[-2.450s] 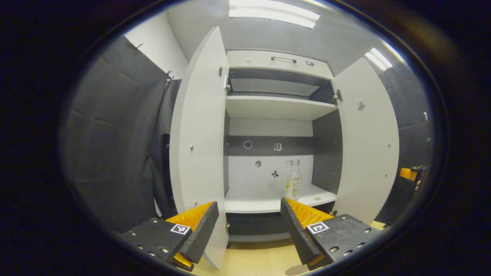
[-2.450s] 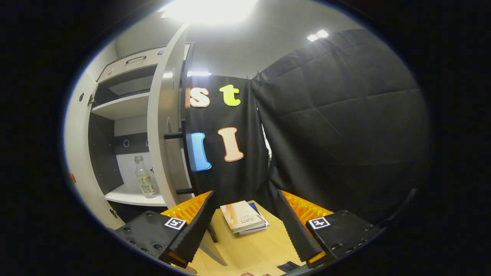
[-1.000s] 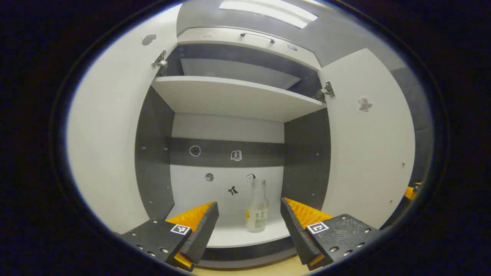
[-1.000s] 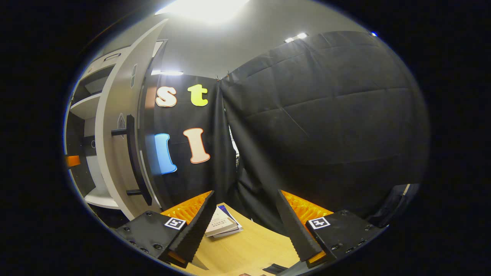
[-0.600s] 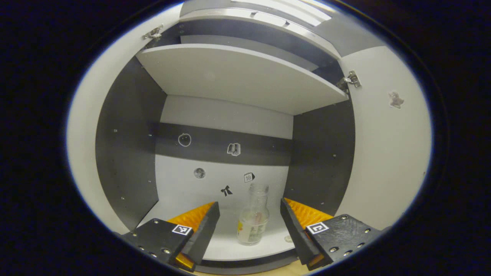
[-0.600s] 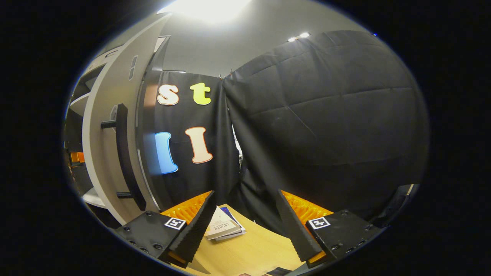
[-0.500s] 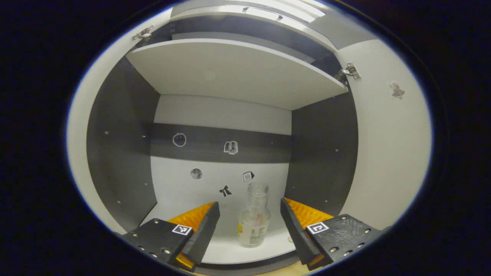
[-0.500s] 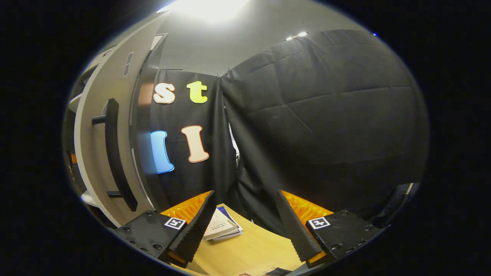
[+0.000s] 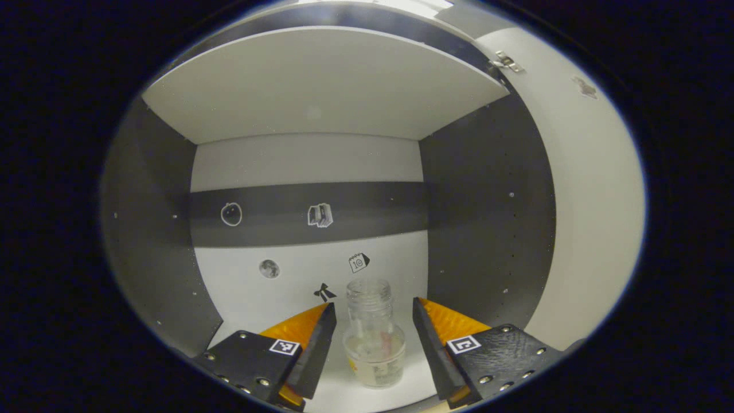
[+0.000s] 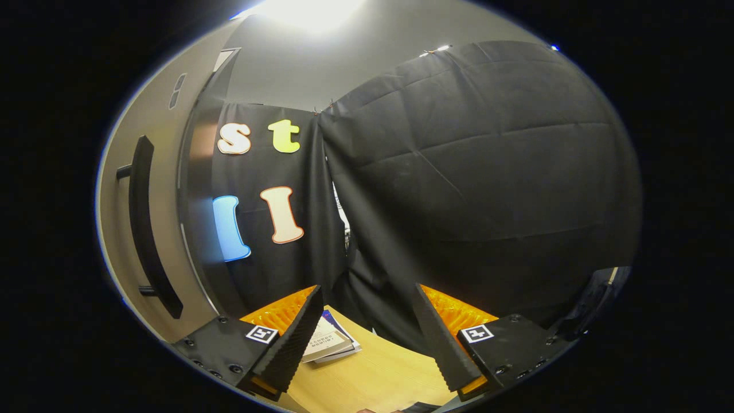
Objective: Grasp the bottle in the cabinet with the left hand and place it on the coaster, then close the right door with the right hand and the left door with the left hand.
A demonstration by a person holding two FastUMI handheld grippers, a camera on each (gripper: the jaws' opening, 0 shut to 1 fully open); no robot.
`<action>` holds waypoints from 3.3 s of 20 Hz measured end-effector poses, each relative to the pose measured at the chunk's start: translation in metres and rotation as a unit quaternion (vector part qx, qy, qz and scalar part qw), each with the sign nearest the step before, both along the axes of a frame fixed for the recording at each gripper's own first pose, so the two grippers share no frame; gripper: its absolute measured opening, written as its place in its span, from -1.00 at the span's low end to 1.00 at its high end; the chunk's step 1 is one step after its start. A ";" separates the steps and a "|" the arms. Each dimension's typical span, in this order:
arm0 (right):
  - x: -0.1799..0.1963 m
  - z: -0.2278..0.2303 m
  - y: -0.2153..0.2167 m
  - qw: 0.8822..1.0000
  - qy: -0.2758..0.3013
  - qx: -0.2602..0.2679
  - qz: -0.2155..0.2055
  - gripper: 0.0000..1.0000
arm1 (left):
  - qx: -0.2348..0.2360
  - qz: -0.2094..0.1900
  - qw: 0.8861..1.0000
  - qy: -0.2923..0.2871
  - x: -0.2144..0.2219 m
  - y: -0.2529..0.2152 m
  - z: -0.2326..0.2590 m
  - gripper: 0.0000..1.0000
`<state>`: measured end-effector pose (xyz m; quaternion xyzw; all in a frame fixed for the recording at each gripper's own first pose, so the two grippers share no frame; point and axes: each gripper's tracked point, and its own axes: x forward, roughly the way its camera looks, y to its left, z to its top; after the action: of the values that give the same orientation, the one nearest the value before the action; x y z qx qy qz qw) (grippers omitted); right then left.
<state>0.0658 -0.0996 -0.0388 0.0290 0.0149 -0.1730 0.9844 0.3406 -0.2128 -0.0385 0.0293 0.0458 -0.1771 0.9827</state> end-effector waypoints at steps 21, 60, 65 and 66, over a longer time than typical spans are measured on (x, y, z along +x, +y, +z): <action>-0.005 -0.006 -0.009 1.000 0.011 0.012 0.006 0.99 | -0.032 -0.043 0.999 0.005 -0.037 0.005 0.027 -0.13; -0.006 0.003 -0.003 0.992 0.071 -0.024 0.103 0.99 | -0.116 0.054 0.977 0.171 -0.266 0.017 -0.288 -0.25; 0.004 -0.001 -0.010 0.989 0.078 -0.016 0.128 0.93 | -0.056 0.079 0.983 0.157 -0.272 0.012 -0.304 -0.36; 0.005 -0.002 -0.011 0.988 0.079 -0.016 0.130 0.99 | -0.039 0.086 0.983 0.156 -0.272 0.012 -0.308 -0.33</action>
<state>0.0709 -0.1106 -0.0404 -0.0024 0.0934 -0.0451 0.9946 0.0686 -0.2005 -0.3464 -0.0413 0.1939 -0.0961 0.9754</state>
